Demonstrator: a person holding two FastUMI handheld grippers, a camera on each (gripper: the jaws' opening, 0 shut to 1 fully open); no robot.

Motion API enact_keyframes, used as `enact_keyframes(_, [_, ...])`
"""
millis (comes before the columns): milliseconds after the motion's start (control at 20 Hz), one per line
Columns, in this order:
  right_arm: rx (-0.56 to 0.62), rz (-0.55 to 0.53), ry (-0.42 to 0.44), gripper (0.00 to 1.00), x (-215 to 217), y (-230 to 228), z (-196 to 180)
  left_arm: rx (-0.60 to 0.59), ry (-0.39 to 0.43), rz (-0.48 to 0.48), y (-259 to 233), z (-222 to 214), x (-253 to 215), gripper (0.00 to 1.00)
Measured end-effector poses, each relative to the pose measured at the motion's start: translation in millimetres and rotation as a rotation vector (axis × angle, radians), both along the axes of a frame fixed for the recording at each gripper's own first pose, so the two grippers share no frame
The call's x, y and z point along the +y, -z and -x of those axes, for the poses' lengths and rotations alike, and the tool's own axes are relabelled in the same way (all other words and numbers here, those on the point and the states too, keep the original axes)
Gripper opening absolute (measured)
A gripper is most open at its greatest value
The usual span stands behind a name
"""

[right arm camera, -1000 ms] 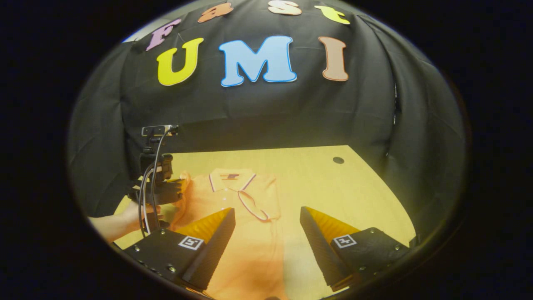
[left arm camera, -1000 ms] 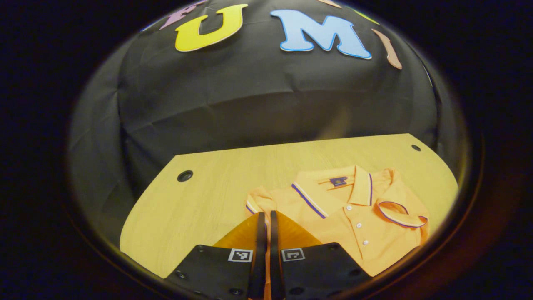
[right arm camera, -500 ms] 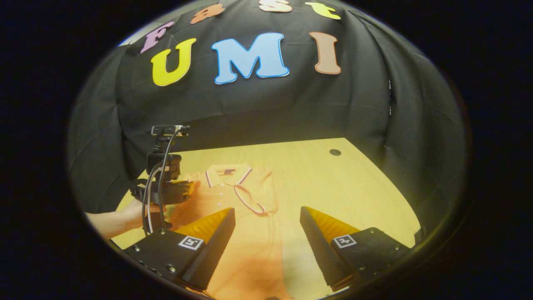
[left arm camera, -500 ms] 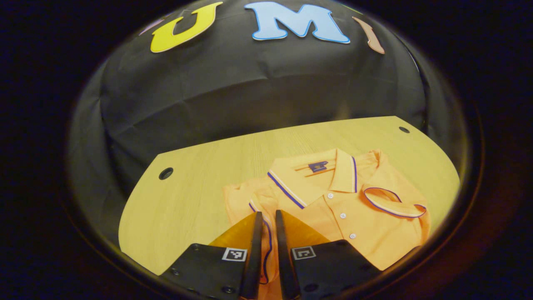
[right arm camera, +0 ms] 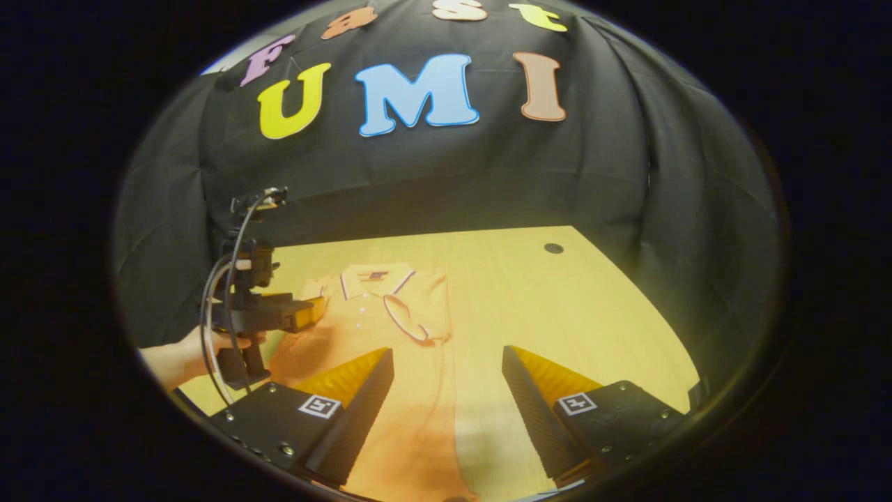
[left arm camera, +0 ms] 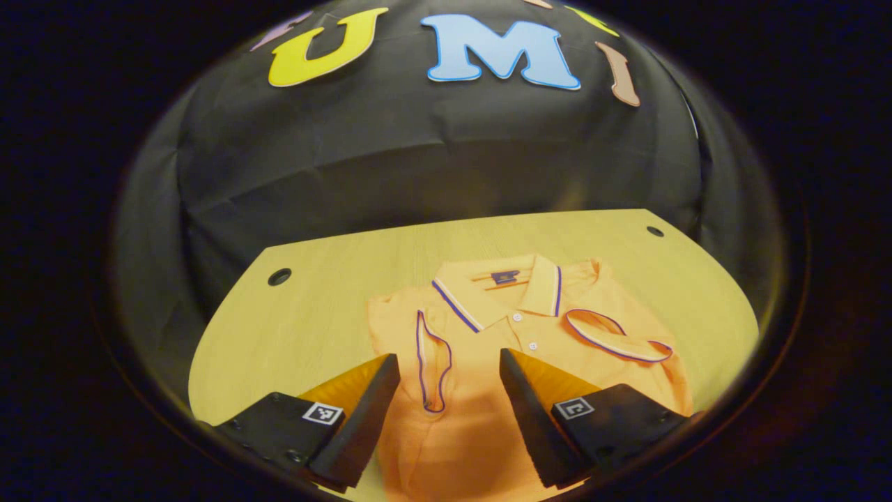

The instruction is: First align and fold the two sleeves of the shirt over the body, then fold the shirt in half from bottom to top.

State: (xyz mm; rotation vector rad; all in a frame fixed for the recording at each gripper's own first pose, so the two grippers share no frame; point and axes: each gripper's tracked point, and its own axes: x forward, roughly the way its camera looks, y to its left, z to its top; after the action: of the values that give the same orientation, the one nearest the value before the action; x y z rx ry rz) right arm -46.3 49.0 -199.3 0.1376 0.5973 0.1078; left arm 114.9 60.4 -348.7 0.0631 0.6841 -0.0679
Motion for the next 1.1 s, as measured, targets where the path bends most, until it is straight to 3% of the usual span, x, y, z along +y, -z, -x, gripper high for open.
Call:
enact_keyframes(50, [0.006,-0.003,-0.008,0.97,1.6,4.1,2.9,-0.003,-0.009,0.01,-3.9,9.3,1.4,1.0])
enact_keyframes(250, [0.034,-0.003,-0.045,0.97,9.5,22.0,23.3,-0.012,-0.008,0.019,-17.3,48.5,9.9,0.96])
enact_keyframes(400, [0.057,-0.003,-0.069,0.97,16.5,35.4,43.8,0.0,-0.009,0.026,-21.3,90.6,16.3,1.0])
enact_keyframes(550, [0.087,-0.007,-0.09,0.97,24.1,49.4,67.1,0.017,-0.006,0.022,-16.0,132.9,23.3,0.96])
enact_keyframes(600, [0.094,-0.005,-0.096,0.97,25.1,52.8,75.6,0.026,-0.004,0.025,-14.3,146.8,24.3,1.0])
enact_keyframes(1100, [0.184,0.021,-0.116,0.97,24.7,92.2,143.2,0.1,-0.01,0.069,-4.7,257.7,36.0,0.97])
